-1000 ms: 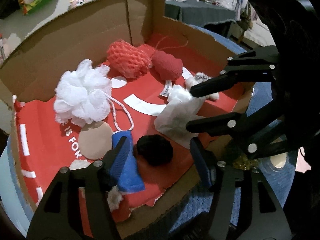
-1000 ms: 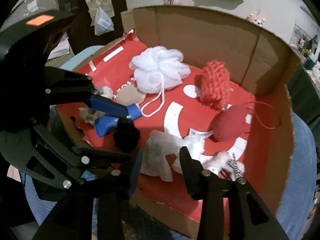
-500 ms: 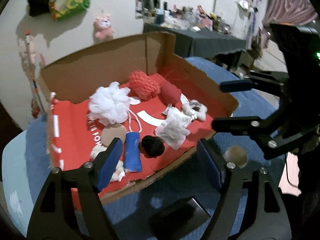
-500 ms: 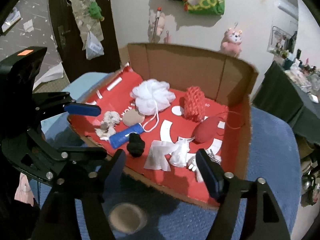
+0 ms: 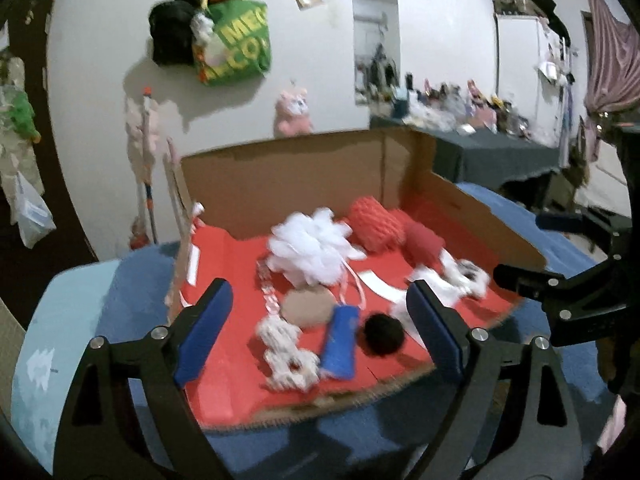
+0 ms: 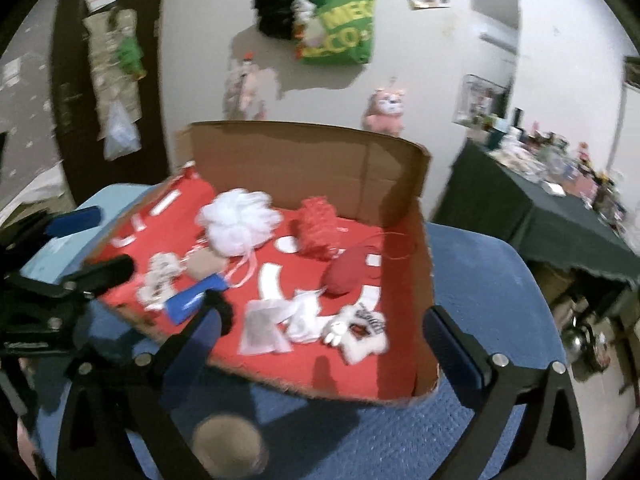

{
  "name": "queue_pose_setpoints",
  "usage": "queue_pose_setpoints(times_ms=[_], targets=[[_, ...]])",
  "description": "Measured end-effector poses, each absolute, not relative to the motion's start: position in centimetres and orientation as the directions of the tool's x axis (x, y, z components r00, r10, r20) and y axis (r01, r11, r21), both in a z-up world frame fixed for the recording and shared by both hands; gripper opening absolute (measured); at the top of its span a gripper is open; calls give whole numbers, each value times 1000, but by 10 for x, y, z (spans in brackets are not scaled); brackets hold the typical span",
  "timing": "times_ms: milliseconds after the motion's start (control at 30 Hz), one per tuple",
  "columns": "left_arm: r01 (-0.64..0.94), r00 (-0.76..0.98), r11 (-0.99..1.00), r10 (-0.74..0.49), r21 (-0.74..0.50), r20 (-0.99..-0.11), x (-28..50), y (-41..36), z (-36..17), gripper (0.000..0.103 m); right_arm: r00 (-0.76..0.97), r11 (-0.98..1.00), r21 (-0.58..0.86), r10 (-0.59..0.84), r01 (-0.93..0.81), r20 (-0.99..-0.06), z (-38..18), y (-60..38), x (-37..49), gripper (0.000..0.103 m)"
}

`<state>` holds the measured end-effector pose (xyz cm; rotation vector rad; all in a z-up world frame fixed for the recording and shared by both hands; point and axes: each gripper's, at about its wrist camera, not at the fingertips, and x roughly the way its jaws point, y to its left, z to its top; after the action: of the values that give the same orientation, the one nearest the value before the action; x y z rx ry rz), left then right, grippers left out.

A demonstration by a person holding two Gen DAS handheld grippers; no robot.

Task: Organize soft objects
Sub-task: 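Raise both open tools above the box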

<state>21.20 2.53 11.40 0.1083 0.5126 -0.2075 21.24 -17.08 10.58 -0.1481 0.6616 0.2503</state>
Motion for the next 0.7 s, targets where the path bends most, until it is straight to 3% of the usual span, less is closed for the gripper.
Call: queue_pose_setpoints(times_ms=[267,700], targets=[[168,876,986,-139,22,-462,233,28,97,89,805,977,-61,132,-204,-578,81,-172,241,103],[136,862,991,-116,4,-493,240,26,74,89,789,985,-33,117,-172,-604,57,-172,252,103]])
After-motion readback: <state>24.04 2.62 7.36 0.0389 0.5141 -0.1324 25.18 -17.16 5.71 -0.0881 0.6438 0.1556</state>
